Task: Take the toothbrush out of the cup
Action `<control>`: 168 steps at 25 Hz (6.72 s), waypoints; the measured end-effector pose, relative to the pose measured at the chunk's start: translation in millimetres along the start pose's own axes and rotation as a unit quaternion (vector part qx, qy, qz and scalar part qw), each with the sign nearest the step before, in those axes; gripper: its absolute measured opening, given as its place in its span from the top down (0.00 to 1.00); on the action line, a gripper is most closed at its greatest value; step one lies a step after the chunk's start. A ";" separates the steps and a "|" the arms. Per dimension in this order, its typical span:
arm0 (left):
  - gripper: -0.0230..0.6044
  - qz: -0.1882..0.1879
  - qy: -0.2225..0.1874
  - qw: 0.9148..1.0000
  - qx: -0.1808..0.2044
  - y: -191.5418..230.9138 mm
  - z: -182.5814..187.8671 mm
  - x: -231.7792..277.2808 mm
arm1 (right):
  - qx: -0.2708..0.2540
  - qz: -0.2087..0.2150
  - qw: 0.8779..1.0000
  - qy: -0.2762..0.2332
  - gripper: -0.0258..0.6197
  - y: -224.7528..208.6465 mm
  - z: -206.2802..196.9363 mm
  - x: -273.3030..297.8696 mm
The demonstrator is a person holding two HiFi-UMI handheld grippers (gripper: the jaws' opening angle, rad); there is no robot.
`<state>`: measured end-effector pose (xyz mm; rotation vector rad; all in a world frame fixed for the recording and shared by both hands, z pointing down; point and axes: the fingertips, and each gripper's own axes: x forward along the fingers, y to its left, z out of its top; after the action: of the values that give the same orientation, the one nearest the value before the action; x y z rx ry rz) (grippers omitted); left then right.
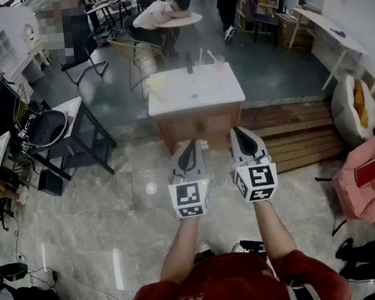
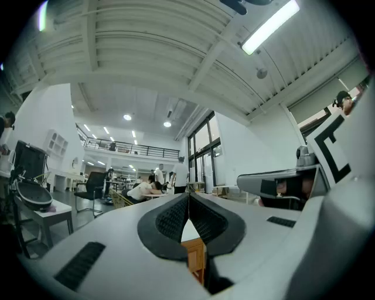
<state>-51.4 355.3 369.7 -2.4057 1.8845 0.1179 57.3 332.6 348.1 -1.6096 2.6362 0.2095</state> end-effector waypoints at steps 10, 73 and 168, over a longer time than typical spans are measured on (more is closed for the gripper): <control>0.92 -0.005 -0.008 1.000 0.004 24.6 1.2 5.3 | -0.006 -0.001 1.000 -0.004 0.92 19.2 -0.9 23.1; 0.92 -0.014 0.002 1.000 0.007 61.1 -59.2 402.2 | 0.009 -0.017 1.000 0.022 0.91 -210.4 -101.8 339.1; 0.92 -0.047 0.039 0.998 -0.018 194.7 -148.0 787.2 | 0.001 -0.010 0.988 0.152 0.75 -343.5 -257.1 707.0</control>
<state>-51.0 -467.1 425.1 -2.5536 1.8121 0.0518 46.2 -481.4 493.9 -1.7962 2.8312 -0.0435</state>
